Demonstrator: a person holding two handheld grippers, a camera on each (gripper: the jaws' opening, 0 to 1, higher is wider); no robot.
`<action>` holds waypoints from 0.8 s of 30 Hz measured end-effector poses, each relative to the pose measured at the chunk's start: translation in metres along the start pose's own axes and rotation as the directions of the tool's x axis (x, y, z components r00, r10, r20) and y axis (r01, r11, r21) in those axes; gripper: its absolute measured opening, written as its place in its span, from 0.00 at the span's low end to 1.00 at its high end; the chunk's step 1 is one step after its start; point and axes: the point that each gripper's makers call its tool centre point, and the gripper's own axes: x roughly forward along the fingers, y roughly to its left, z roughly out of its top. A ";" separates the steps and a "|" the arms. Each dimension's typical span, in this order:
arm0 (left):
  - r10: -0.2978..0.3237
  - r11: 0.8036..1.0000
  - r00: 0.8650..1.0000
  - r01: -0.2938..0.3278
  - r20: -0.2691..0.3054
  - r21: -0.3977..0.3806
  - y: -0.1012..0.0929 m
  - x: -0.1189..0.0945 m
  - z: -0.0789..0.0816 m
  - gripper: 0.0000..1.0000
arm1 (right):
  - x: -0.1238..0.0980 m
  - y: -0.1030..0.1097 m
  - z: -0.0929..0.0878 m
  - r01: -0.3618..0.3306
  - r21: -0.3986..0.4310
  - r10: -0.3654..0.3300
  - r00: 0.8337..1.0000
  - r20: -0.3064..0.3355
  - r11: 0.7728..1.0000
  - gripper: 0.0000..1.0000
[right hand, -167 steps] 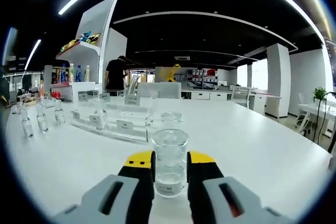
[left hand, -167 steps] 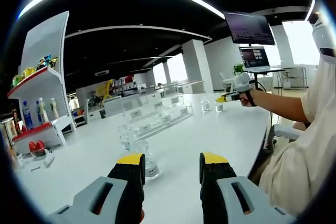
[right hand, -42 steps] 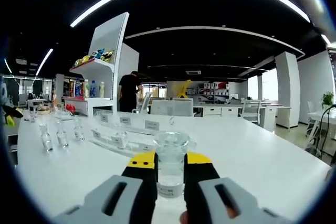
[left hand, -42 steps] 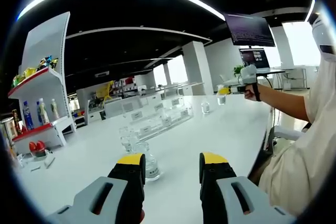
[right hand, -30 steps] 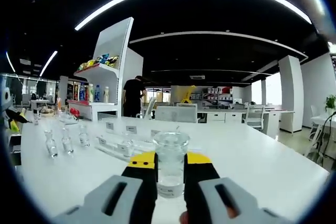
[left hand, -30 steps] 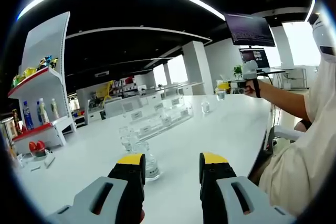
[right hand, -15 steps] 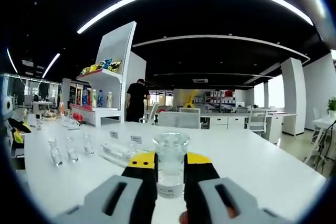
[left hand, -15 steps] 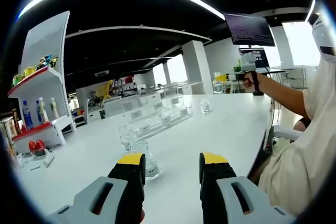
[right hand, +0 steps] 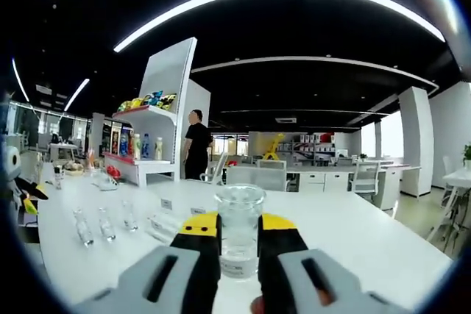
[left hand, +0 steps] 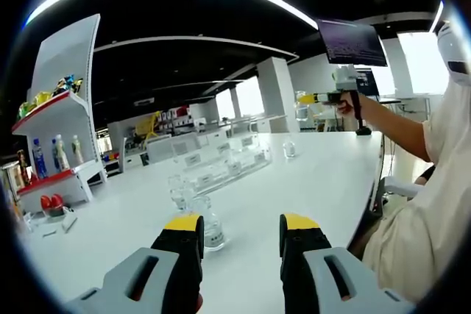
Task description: Identify the label on the chemical reagent bottle, grasp the chemical reagent bottle, and place it in the designated position on the reagent rack
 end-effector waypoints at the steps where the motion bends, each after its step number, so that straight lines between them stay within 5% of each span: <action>1: 0.000 1.000 1.000 0.000 -0.001 0.000 0.000 0.000 0.000 0.42 | 0.001 0.000 0.001 -0.003 0.002 0.003 1.000 0.002 1.000 0.18; 24: 0.009 1.000 1.000 -0.009 0.011 -0.004 0.005 -0.004 0.002 0.42 | 0.024 0.017 0.038 -0.052 -0.016 0.052 0.998 0.024 0.999 0.18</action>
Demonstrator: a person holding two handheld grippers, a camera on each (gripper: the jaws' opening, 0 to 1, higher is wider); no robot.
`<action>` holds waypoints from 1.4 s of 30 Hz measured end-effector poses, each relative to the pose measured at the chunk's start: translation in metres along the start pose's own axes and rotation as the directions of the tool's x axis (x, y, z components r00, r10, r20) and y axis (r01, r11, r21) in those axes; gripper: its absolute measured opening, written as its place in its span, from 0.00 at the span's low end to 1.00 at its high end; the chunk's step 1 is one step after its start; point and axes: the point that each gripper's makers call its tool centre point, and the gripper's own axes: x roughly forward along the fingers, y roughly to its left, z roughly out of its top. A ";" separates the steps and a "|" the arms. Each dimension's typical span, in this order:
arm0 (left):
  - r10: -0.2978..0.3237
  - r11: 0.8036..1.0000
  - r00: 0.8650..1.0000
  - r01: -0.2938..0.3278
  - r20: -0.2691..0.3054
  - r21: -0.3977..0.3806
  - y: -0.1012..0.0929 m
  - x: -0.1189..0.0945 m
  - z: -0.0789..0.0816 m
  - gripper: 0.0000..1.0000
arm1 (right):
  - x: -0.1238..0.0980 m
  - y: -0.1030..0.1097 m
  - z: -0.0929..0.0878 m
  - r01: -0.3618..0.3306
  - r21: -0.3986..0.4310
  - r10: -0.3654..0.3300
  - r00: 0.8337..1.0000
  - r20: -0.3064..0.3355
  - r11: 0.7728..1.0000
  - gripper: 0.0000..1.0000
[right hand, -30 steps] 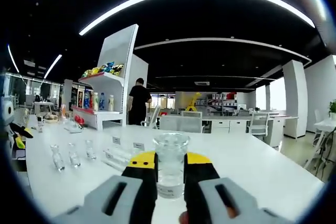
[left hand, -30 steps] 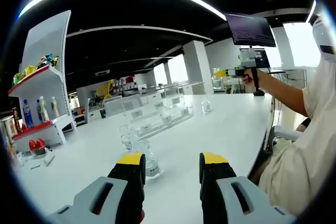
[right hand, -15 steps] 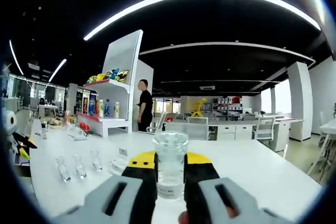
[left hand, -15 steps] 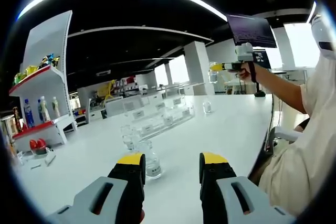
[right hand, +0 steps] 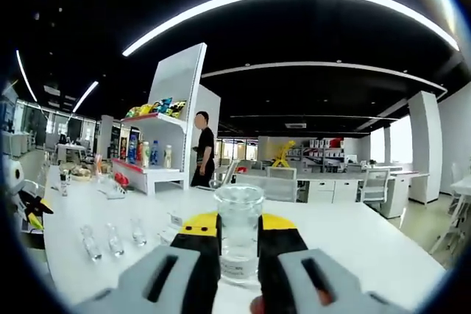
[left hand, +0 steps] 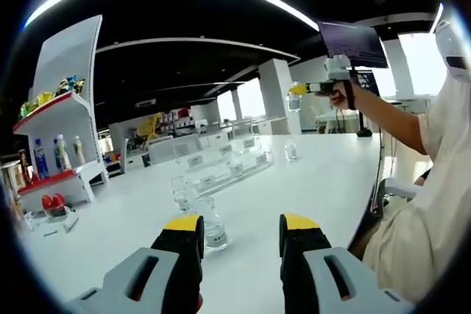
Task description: Identify the label on the chemical reagent bottle, grasp the chemical reagent bottle, and place it in the designated position on the reagent rack
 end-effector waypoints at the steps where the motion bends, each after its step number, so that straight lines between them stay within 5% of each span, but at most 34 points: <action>1: 0.002 1.000 1.000 -0.002 0.001 -0.002 0.001 0.000 0.000 0.42 | 0.001 0.001 0.002 -0.002 -0.001 0.002 1.000 0.000 1.000 0.18; 42: -0.021 1.000 1.000 0.021 -0.012 -0.009 -0.001 0.013 0.001 0.42 | 0.060 -0.006 0.051 -0.001 -0.017 0.002 1.000 0.022 1.000 0.18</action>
